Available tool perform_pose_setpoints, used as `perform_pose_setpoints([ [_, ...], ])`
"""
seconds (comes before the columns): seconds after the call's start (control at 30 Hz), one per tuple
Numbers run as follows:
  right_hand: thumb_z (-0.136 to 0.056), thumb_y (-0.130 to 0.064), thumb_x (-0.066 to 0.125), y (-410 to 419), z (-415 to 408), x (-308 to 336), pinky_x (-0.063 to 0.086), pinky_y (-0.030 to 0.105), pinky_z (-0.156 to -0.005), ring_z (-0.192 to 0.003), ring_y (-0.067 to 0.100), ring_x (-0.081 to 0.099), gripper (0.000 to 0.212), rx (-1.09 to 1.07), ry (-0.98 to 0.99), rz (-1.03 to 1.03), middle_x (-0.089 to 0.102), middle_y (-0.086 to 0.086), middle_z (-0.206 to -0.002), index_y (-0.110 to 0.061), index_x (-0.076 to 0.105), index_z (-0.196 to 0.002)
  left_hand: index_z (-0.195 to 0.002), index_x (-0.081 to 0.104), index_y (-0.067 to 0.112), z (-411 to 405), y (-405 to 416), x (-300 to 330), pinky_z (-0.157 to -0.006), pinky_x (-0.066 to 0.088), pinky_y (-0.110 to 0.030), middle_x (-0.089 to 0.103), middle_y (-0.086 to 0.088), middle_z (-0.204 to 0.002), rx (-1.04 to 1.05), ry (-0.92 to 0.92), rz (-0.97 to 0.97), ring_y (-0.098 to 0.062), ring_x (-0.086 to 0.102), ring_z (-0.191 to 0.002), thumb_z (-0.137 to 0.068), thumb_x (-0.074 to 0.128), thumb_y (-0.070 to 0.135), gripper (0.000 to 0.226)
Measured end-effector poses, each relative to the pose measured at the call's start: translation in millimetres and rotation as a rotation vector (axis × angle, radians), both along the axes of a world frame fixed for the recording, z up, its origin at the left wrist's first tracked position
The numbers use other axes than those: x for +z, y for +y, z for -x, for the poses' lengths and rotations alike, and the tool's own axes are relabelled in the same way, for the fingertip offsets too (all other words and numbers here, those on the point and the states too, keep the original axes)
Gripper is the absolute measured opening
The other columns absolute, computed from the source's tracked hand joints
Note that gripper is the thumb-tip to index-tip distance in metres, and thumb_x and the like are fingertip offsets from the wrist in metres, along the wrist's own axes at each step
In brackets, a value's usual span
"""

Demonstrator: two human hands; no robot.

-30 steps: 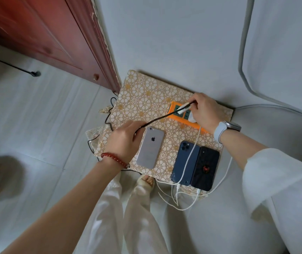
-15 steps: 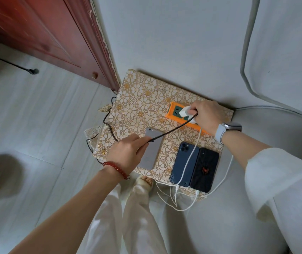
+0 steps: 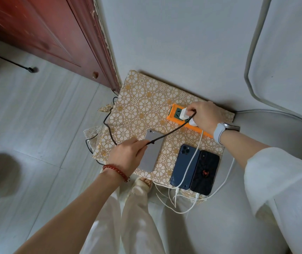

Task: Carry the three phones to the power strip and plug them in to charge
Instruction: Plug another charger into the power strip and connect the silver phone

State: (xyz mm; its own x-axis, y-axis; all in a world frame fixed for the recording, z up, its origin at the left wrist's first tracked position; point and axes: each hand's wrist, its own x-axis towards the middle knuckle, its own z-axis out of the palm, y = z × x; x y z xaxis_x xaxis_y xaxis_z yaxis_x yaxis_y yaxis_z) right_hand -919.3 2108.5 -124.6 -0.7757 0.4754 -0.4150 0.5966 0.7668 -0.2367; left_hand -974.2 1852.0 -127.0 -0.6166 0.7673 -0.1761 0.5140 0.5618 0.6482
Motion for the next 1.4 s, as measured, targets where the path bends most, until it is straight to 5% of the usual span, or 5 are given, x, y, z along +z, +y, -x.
perform_pose_setpoints([
  [0.2,-0.086,-0.013,0.055,-2,-5,-7,0.042,0.029,-0.059,-0.09,0.029,0.062,0.026,-0.074,-0.019,-0.026,0.071,0.007,-0.103,-0.026,0.067,-0.106,-0.1,0.067,0.016,10,3,0,-0.05,0.052,-0.034,0.065,-0.008,-0.07,0.05,-0.017,-0.024,-0.028,0.059,-0.057,-0.083,0.047,0.025,0.028],
  [0.9,-0.086,-0.006,0.052,-29,9,-7,0.039,0.029,-0.059,-0.083,0.027,0.063,0.023,0.014,-0.142,-0.217,0.069,0.009,-0.094,-0.01,0.062,-0.106,-0.102,0.066,0.014,34,-7,5,-0.059,0.052,-0.035,0.068,-0.007,-0.079,0.064,-0.004,0.033,-0.026,0.062,-0.07,-0.085,0.056,0.014,0.02],
  [1.03,-0.082,-0.011,0.056,-38,15,7,0.032,0.049,-0.105,-0.124,0.029,0.042,0.032,0.174,-0.265,-0.286,0.056,0.009,-0.124,-0.016,0.059,-0.114,-0.101,0.065,0.012,35,-17,3,-0.066,0.051,-0.034,0.067,-0.007,-0.084,0.087,-0.015,0.029,-0.027,0.062,-0.076,-0.086,0.054,0.014,0.019],
  [1.2,-0.095,-0.021,0.041,-109,-2,26,0.029,0.037,-0.108,-0.106,0.022,0.059,0.025,0.453,0.06,-0.018,0.068,0.003,-0.107,-0.014,0.06,-0.11,-0.096,0.065,0.011,33,-22,13,-0.067,0.054,-0.038,0.068,-0.007,-0.085,0.046,-0.035,-0.005,-0.024,0.061,-0.077,-0.085,0.054,0.015,0.016],
  [1.4,-0.085,-0.014,0.061,-122,-15,43,0.043,0.045,-0.096,-0.091,0.026,0.067,0.014,0.145,0.393,-0.092,0.074,0.009,-0.092,-0.01,0.069,-0.095,-0.089,0.065,0.006,48,-69,9,-0.077,0.046,-0.034,0.069,-0.012,-0.086,-0.034,-0.05,0.075,-0.028,0.062,-0.083,-0.083,0.057,0.01,0.011],
])
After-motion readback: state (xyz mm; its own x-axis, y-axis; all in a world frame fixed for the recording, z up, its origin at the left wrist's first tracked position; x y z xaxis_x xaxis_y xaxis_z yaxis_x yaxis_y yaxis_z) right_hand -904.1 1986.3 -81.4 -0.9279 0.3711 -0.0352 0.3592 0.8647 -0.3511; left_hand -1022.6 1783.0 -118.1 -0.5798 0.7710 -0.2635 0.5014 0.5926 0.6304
